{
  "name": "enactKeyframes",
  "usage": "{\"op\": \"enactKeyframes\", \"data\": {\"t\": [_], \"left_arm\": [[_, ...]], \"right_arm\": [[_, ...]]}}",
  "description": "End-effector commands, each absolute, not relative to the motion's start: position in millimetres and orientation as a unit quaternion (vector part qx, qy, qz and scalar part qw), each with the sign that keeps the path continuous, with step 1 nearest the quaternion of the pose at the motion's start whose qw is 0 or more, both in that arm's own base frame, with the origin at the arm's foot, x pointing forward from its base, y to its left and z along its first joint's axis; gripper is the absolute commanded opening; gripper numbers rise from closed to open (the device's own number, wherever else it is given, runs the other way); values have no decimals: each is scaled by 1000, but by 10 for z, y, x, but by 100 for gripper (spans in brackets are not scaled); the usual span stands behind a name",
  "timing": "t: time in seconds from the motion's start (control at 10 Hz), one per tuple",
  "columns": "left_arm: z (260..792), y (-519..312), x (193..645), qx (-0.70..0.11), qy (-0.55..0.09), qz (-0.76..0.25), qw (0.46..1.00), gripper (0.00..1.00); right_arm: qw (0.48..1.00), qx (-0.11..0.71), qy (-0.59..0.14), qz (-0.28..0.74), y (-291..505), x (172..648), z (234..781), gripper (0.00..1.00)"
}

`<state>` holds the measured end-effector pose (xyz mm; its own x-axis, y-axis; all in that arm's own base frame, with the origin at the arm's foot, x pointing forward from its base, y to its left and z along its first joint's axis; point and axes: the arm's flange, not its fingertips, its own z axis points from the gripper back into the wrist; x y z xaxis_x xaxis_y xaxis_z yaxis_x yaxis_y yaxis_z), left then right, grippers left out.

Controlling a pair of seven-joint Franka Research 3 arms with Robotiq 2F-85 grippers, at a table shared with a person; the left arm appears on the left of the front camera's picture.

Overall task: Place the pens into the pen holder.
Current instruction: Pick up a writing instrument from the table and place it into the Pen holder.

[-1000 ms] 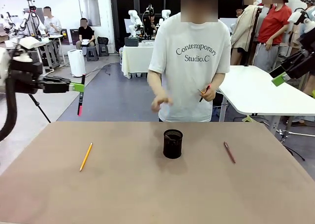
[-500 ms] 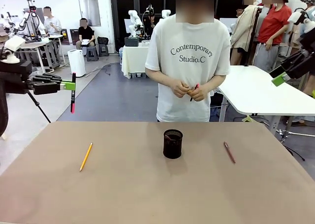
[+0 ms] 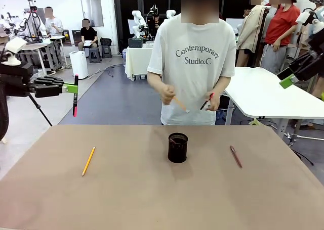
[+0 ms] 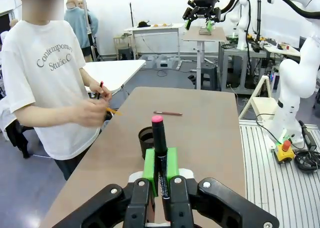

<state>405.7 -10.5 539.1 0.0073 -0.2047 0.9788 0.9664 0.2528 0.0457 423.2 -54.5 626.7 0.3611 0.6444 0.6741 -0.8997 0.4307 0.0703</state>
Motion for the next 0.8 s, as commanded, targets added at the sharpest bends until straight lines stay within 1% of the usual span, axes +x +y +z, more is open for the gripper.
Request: {"op": "enactKeyframes", "data": {"t": [0.0,0.7], "left_arm": [[5402,-95,4047,-374,-512,-486,601,0],[5402,-95,4047,-374,-512,-486,601,0]], "right_arm": [[794,220,-290,487,-539,4227,6299,100],[794,220,-290,487,-539,4227,6299,100]]}}
